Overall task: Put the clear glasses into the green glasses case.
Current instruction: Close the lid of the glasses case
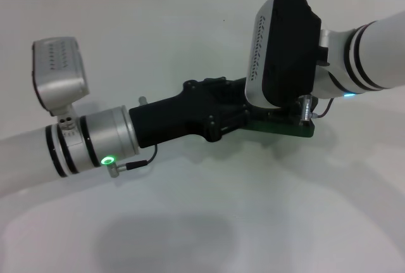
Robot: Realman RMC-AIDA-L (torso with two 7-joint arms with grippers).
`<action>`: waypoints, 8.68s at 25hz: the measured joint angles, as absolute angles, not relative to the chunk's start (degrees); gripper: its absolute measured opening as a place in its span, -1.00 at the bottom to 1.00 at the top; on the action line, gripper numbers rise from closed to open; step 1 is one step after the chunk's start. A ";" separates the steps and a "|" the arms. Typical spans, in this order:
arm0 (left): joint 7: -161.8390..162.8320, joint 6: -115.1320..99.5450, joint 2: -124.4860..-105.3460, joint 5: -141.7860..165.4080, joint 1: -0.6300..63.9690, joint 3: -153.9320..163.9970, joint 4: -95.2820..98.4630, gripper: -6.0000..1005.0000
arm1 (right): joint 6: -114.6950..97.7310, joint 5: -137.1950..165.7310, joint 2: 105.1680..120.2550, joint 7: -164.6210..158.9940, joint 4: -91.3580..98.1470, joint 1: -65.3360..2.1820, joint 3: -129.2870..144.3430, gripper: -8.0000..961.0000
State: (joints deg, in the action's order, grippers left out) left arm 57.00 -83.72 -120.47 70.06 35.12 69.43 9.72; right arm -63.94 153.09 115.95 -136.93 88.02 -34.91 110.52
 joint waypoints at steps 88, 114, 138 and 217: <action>55.03 -82.15 -120.31 65.73 31.10 76.55 14.76 -0.02 | -67.67 150.58 115.67 -134.57 94.47 -30.84 102.37 -0.42; 53.36 -79.27 -119.97 62.70 29.60 76.46 15.29 -0.01 | -89.94 128.70 115.66 -129.72 92.73 -19.47 84.25 0.23; 54.37 -79.61 -120.22 62.01 29.95 76.78 14.96 -0.01 | -77.12 141.22 115.75 -131.11 94.20 -23.24 84.80 0.23; 53.97 -76.20 -119.91 49.24 28.99 75.13 14.67 0.00 | -70.01 58.86 116.15 -45.62 20.01 -25.37 87.16 0.19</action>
State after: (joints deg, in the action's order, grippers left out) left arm 53.97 -76.20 -119.91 49.24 28.99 75.13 14.67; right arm -70.01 58.86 116.15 -45.62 20.01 -25.37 87.16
